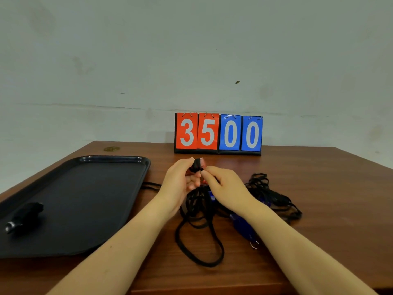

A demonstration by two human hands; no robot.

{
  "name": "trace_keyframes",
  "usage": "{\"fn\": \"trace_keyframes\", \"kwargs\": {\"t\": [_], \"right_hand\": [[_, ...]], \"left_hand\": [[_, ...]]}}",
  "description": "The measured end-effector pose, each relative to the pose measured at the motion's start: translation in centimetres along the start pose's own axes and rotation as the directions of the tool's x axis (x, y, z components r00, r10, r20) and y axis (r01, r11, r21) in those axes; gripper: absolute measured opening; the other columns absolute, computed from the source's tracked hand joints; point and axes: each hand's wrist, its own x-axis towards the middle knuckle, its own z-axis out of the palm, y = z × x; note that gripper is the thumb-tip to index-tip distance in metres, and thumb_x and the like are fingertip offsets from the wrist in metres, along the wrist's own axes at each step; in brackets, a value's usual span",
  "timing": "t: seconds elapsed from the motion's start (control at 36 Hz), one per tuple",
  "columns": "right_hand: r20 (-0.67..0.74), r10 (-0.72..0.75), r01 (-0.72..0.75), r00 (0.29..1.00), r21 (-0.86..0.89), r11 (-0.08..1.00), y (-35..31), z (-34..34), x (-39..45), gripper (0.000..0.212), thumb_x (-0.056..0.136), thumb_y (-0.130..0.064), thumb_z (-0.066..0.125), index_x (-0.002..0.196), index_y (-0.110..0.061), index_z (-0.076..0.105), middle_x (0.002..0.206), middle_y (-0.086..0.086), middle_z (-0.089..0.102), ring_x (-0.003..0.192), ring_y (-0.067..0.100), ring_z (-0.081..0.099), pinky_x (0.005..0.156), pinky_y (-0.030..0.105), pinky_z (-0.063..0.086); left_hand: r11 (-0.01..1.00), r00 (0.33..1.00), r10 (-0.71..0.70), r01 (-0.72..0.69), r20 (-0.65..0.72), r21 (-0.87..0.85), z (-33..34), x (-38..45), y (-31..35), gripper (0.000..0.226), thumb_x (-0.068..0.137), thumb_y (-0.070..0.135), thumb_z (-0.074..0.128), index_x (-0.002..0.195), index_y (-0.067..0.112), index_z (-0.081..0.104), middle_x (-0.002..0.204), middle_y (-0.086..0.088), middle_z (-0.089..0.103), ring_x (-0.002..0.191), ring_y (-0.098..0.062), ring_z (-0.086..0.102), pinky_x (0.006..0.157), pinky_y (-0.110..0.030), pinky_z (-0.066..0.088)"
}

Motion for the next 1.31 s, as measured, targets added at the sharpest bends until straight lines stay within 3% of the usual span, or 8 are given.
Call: {"fn": "trace_keyframes", "kwargs": {"t": [0.17, 0.36, 0.44, 0.53, 0.61, 0.83, 1.14, 1.31], "right_hand": [[0.089, 0.023, -0.019, 0.996, -0.055, 0.998, -0.3, -0.1, -0.1, 0.035, 0.103, -0.026, 0.04, 0.071, -0.041, 0.045, 0.063, -0.015, 0.049, 0.064, -0.007, 0.05, 0.061, 0.013, 0.034], [0.166, 0.044, -0.029, 0.985, -0.092, 0.995, 0.0, -0.3, -0.1, 0.029, 0.102, -0.028, 0.038, 0.085, -0.018, 0.06, 0.075, -0.01, 0.057, 0.073, 0.003, 0.054, 0.069, 0.02, 0.043], [0.132, 0.07, -0.072, 0.989, 0.011, 0.997, -0.3, -0.2, 0.0, 0.029, 0.102, -0.027, 0.038, 0.089, -0.017, 0.062, 0.083, -0.002, 0.064, 0.081, 0.01, 0.06, 0.079, 0.032, 0.05], [0.064, 0.094, -0.098, 0.993, 0.053, 0.994, -0.3, -0.2, 0.1, 0.027, 0.101, -0.025, 0.041, 0.087, -0.018, 0.063, 0.082, -0.001, 0.064, 0.079, 0.008, 0.06, 0.077, 0.029, 0.05], [-0.052, 0.121, -0.116, 0.991, 0.084, 0.99, -0.1, -0.6, 0.2, 0.026, 0.1, -0.025, 0.046, 0.078, -0.026, 0.06, 0.075, -0.007, 0.061, 0.074, 0.0, 0.057, 0.068, 0.014, 0.044], [-0.201, 0.205, -0.157, 0.958, 0.231, 0.96, 0.2, -1.3, 0.7, 0.019, 0.095, -0.03, 0.055, 0.084, -0.021, 0.066, 0.076, -0.005, 0.064, 0.074, 0.002, 0.059, 0.067, 0.01, 0.045], [-0.174, 0.187, -0.137, 0.967, 0.267, 0.954, -0.1, -1.1, 0.5, 0.018, 0.095, -0.025, 0.056, 0.081, -0.025, 0.068, 0.08, -0.005, 0.068, 0.079, 0.002, 0.061, 0.073, 0.009, 0.046], [-0.106, 0.093, -0.078, 0.99, 0.136, 0.988, -0.3, -0.3, 0.5, 0.019, 0.096, -0.025, 0.054, 0.086, -0.02, 0.069, 0.078, -0.008, 0.067, 0.077, 0.003, 0.062, 0.073, 0.016, 0.049]], "left_hand": [[0.958, 0.992, 0.109, -0.086, -0.068, 0.273, -0.4, 0.5, -0.6, 0.017, 0.099, 0.024, 0.048, 0.106, 0.013, 0.06, 0.073, -0.004, 0.061, 0.054, -0.01, 0.053, 0.05, -0.019, 0.043], [0.706, 0.964, 0.267, -0.198, 0.003, 0.68, -1.1, 0.9, -1.3, 0.011, 0.101, 0.024, 0.042, 0.105, 0.025, 0.052, 0.088, 0.002, 0.063, 0.069, -0.01, 0.06, 0.06, -0.02, 0.045], [0.601, 0.969, 0.241, -0.196, 0.059, 0.775, -1.4, 0.9, -1.3, 0.01, 0.102, 0.025, 0.04, 0.104, 0.026, 0.049, 0.09, 0.002, 0.061, 0.073, -0.009, 0.058, 0.062, -0.021, 0.042], [0.495, 0.977, 0.155, -0.205, 0.146, 0.845, -1.3, 0.6, -1.2, 0.011, 0.102, 0.028, 0.038, 0.107, 0.026, 0.049, 0.093, 0.002, 0.061, 0.081, -0.009, 0.058, 0.062, -0.022, 0.042], [0.547, 0.975, 0.084, -0.219, 0.208, 0.808, -0.9, 0.1, -0.8, 0.015, 0.102, 0.03, 0.038, 0.11, 0.027, 0.05, 0.095, 0.001, 0.063, 0.085, -0.015, 0.062, 0.071, -0.031, 0.05], [0.892, 0.976, 0.038, -0.13, 0.214, 0.433, -0.4, -0.2, -0.4, 0.022, 0.102, 0.025, 0.04, 0.097, 0.019, 0.06, 0.065, 0.001, 0.051, 0.053, -0.01, 0.044, 0.052, -0.023, 0.037], [0.987, 0.98, 0.026, -0.057, 0.198, 0.153, 0.0, -0.1, -0.6, 0.019, 0.098, 0.024, 0.047, 0.096, 0.01, 0.06, 0.057, 0.003, 0.045, 0.05, -0.011, 0.035, 0.048, -0.025, 0.03], [0.993, 0.995, -0.084, 0.088, 0.052, -0.081, -0.5, 0.3, -0.5, 0.022, 0.097, 0.025, 0.048, 0.096, 0.007, 0.06, 0.057, 0.001, 0.042, 0.048, -0.008, 0.034, 0.043, -0.019, 0.028]]}}
